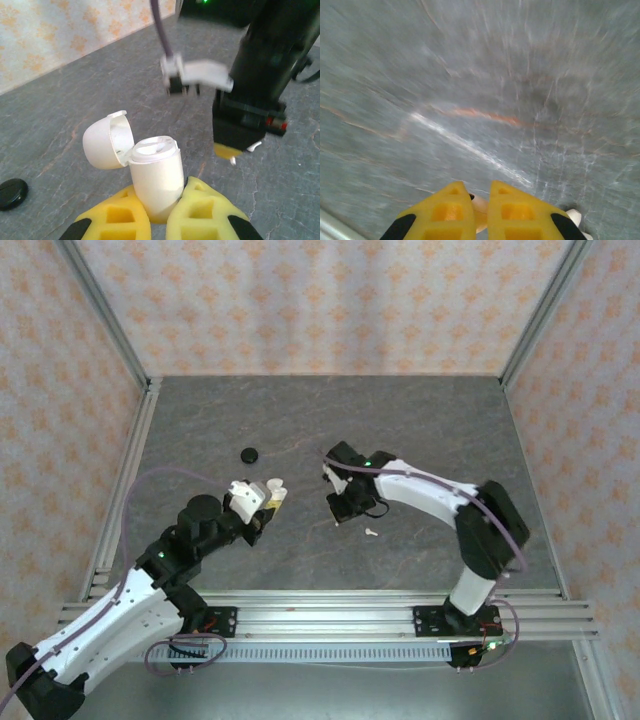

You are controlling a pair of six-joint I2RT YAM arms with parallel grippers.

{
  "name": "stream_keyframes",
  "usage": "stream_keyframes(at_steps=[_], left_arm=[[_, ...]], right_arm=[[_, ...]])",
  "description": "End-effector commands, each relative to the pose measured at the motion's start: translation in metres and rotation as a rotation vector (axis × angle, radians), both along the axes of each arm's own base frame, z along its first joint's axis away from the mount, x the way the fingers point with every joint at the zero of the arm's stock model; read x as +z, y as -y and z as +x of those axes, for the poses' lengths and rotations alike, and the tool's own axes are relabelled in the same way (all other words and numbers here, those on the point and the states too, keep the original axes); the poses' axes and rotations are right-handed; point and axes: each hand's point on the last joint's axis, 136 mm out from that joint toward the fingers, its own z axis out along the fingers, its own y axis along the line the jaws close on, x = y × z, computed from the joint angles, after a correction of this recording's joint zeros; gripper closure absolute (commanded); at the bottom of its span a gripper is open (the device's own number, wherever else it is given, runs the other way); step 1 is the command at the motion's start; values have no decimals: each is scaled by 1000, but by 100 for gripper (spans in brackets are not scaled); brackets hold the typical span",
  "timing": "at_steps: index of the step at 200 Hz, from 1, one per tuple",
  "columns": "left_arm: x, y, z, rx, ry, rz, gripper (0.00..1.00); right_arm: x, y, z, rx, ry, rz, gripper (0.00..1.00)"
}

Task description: Insert wireless bluetooth earbuds into charging case

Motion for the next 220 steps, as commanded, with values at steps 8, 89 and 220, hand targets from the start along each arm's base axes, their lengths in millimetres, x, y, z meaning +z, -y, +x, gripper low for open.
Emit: stream_keyframes(at_steps=[8,89,220], left_arm=[[-9,-9,-2,46,-22,1,100],[-15,-13,-3,60,-27,19,100],[-17,-15,-8,64,-52,-4,100]], right_arm=[[-24,22,-9,101,-59,-171,90],[-38,32,-13,148,-105,-328,63],[-15,13,-10,-10,-153,-177,64]])
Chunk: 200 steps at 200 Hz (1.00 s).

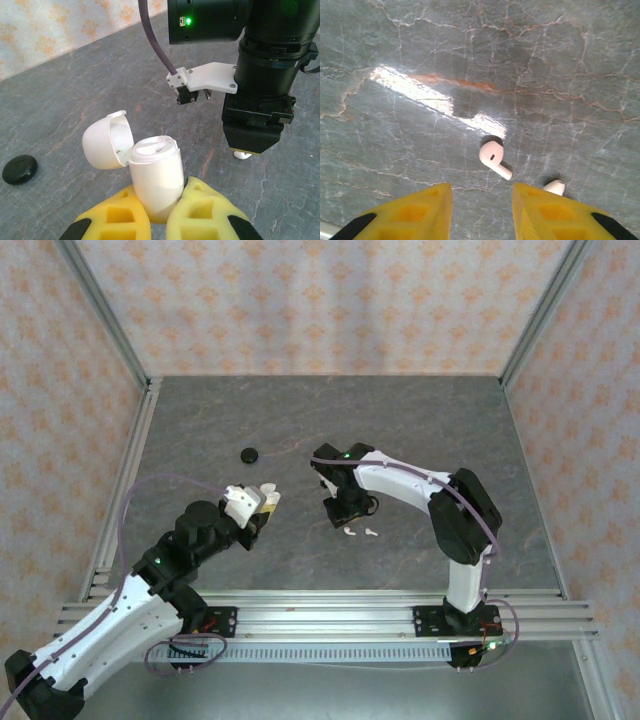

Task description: Insert wireless bluetooth earbuds into charging case

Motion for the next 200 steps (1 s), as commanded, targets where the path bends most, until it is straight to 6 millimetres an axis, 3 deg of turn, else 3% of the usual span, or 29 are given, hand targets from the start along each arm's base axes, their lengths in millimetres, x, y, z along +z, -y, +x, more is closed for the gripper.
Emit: stream_keyframes(at_steps=[1,106,200], left_arm=[[-5,-2,-4,12,-25,-15,100],[-4,-3,-3,32,-27,-42,100],[-4,0,-2,24,-33,-49,100]], right_arm=[[-10,2,-3,-13,-49,11,64],[-39,14,-10,13,-108,-76,62],[-56,10,-14,-21,-111,-133,68]])
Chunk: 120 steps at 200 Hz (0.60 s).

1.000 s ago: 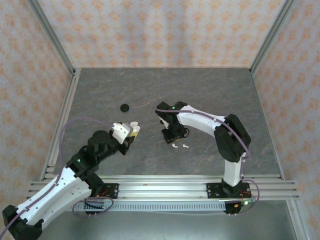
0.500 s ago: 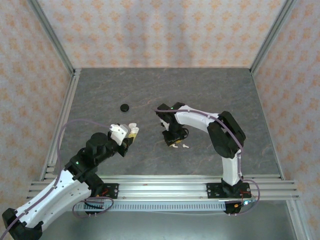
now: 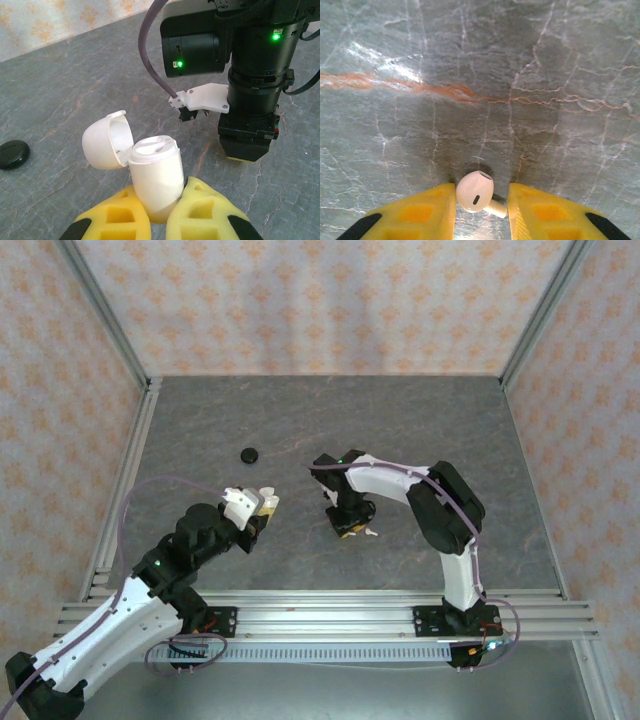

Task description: Insert wireless bluetooth earbuds into charging case

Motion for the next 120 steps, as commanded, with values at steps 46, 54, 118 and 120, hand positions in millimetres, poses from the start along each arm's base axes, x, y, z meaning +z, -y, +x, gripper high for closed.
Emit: stream_keyframes(at_steps=[46,54,118,120], left_arm=[[6,3,2,3,10,-31,100],[6,3,2,4,10,-31,100],[5,4,1,2,6,-36,100],[5,4,1,2,4,-34,100]], right_arm=[[-12,-4,-2,-51,2,-40,68],[-12,-5,-1,-52,7,-38,68],[-9,-8,-1,-60,26,-41,74],[-9,-8,-1,-62,26,-40,74]])
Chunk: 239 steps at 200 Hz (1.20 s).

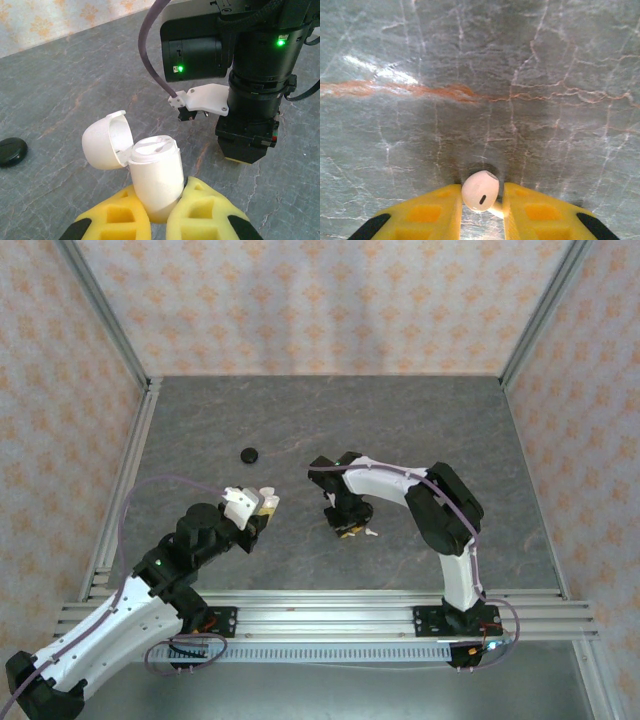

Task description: Insert wireless bluetooth earbuds into charging case

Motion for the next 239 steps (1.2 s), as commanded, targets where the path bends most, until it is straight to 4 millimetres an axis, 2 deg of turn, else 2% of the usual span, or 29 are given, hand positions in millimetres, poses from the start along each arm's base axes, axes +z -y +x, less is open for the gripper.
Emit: stream_keyframes(at_steps=[1,24,47,75,101,186,239], left_arm=[[6,3,1,-4,16,-24,100],[6,3,1,-4,19,-26,100],[7,3,1,-4,21,-28,100],[6,4,0,-6,19,-27,100],[6,3,0,-4,19,-27,100],[6,3,1,-5,21,-21,100],[7,4,1,-10,21,-20,100]], right_arm=[[-9,-5,1,-7,6,-16,74],[-8,-6,2,-14,13,-15,78],[-7,-7,2,-21,14,-13,78],[-6,-7,3,-30,19,-14,67],[-3,-7,6,-33,30,-16,66],[1,-11,11,-30,54,-4,70],[-9,-8,6,-34,29,-13,78]])
